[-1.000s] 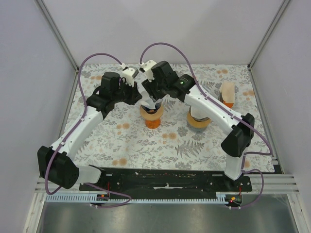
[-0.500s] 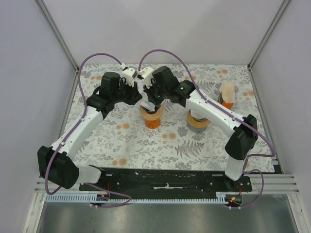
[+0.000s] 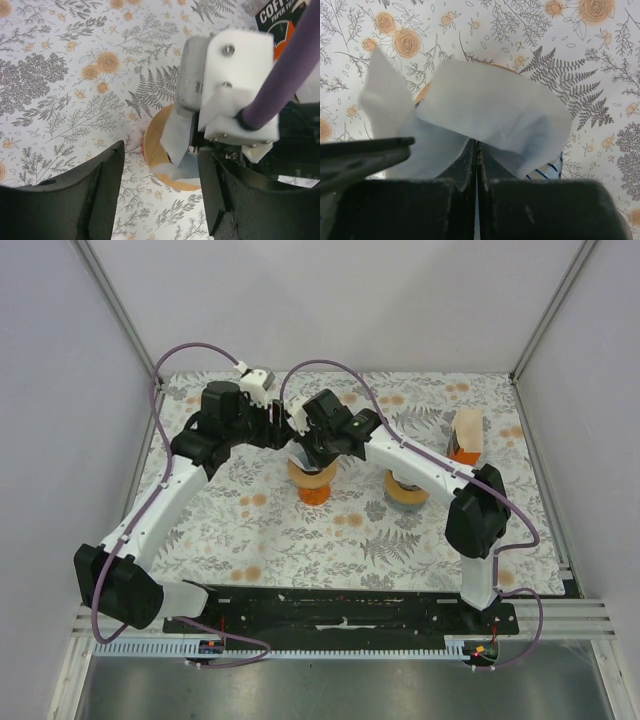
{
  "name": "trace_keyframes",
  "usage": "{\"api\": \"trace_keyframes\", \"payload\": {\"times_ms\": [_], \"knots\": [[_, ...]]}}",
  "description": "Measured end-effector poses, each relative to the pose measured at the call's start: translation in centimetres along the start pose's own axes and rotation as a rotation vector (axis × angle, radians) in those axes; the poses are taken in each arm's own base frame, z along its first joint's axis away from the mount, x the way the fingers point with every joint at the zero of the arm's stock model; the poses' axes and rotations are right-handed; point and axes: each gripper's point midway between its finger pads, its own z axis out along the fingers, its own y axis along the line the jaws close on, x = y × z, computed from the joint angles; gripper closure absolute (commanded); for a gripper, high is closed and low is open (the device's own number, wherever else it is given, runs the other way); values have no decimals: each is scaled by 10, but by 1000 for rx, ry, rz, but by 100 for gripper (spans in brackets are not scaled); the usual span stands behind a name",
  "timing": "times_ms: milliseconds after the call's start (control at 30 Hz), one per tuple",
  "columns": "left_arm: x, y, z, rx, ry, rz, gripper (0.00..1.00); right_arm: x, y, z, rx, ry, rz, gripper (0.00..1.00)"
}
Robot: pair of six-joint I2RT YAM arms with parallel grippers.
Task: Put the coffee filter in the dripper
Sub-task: Place the coffee filter in the coffee dripper.
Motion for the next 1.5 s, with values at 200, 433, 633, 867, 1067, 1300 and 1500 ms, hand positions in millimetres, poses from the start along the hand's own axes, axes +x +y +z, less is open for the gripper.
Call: {"api": "trace_keyframes", "payload": {"times_ms": [200,433,633,867,1067,1300,1500], "knots": [[-17,19,-17,-63,-40,-142,32,4,-2,12,40,29,-1,100],[-20,27,-27,-89,-62,-264,30,8,-8,22,91,72,2,100],[25,15,-12,-22,35,-357,32,6,-6,27,88,80,7,100],[41,5,1,29,72,-412,46,5,-4,28,81,79,11,100],[43,6,9,34,68,-425,62,4,-3,27,77,79,9,100],[42,8,16,37,54,-422,75,4,1,27,62,79,1,100],[47,7,20,42,50,-417,75,1,5,24,42,70,-13,82]]}}
